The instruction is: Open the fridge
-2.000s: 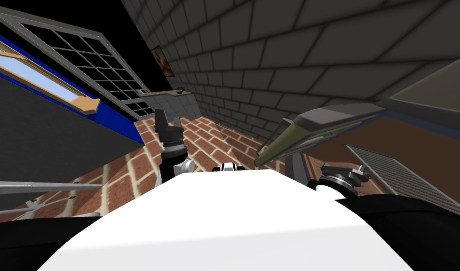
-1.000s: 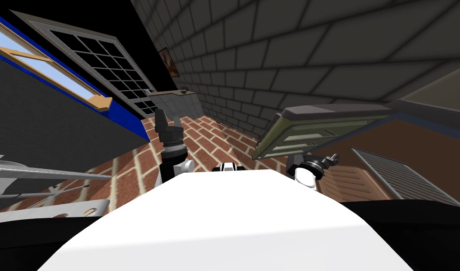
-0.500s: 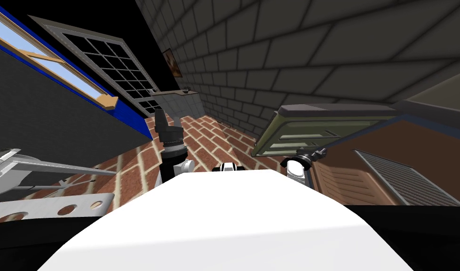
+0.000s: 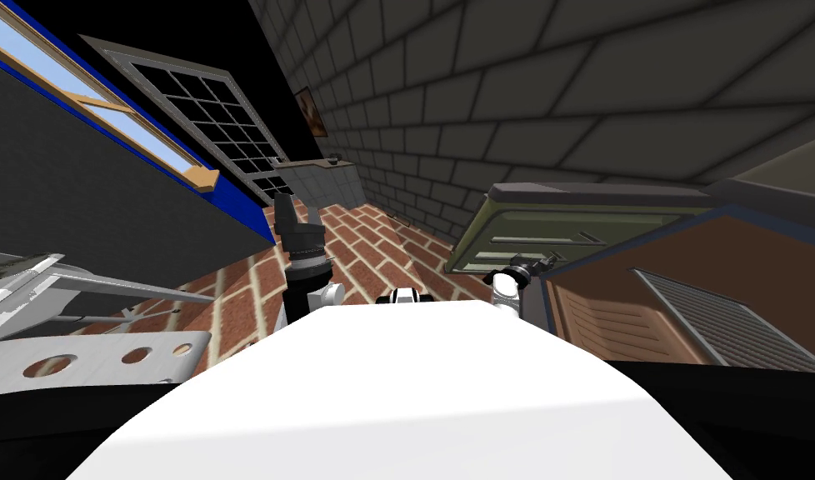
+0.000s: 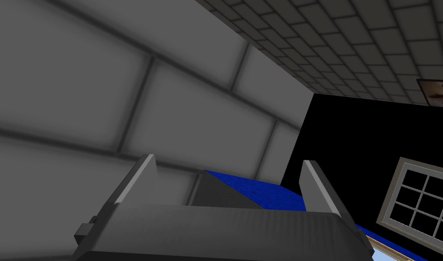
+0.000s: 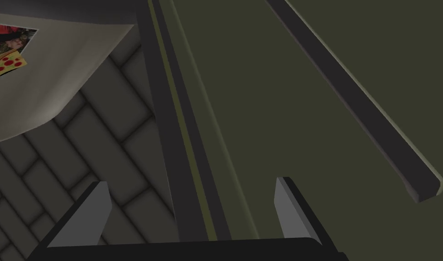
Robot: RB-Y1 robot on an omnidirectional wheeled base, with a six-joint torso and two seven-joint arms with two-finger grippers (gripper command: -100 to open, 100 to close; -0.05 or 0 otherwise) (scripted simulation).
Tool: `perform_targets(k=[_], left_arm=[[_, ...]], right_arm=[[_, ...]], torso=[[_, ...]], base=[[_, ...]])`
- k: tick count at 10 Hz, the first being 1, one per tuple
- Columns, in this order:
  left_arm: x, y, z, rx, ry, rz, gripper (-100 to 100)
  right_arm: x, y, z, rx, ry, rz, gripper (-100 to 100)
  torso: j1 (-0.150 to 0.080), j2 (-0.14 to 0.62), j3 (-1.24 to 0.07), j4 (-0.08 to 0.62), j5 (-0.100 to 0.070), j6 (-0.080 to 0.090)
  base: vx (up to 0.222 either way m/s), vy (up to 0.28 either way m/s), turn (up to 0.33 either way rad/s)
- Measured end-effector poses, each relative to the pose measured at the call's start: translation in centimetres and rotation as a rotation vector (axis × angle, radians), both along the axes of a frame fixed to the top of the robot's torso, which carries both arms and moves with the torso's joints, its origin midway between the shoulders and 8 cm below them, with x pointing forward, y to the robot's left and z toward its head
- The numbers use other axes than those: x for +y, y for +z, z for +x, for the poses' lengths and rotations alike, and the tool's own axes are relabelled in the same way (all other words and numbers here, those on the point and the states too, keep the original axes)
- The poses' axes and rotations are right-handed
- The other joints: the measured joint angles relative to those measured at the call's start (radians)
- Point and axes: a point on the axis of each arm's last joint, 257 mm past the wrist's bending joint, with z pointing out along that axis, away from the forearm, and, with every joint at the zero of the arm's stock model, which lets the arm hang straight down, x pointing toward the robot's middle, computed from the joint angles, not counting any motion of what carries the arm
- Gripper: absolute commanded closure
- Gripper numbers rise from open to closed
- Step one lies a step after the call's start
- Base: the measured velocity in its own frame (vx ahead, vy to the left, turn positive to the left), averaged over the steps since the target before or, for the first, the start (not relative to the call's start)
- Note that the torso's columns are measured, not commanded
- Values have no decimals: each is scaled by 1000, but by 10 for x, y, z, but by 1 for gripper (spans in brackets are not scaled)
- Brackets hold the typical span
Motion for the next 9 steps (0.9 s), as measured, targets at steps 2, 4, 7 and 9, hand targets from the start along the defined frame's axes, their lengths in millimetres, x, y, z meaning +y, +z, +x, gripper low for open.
perform_targets(k=[2,4,7,9], left_arm=[[0,0,0,0,0,0,0],[0,0,0,0,0,0,0],[0,0,0,0,0,0,0],[0,0,0,0,0,0,0]], right_arm=[[12,-7,16,-27,2,31,-100],[29,-20,33,-49,7,72,-100],[54,-39,47,-69,11,129,-100],[74,-56,54,-79,13,184,-100]], torso=[[0,0,0,0,0,0],[0,0,0,0,0,0],[0,0,0,0,0,0],[0,0,0,0,0,0]], base=[[-24,-16,40],[-17,-15,29],[-9,-7,16],[-8,-5,11]])
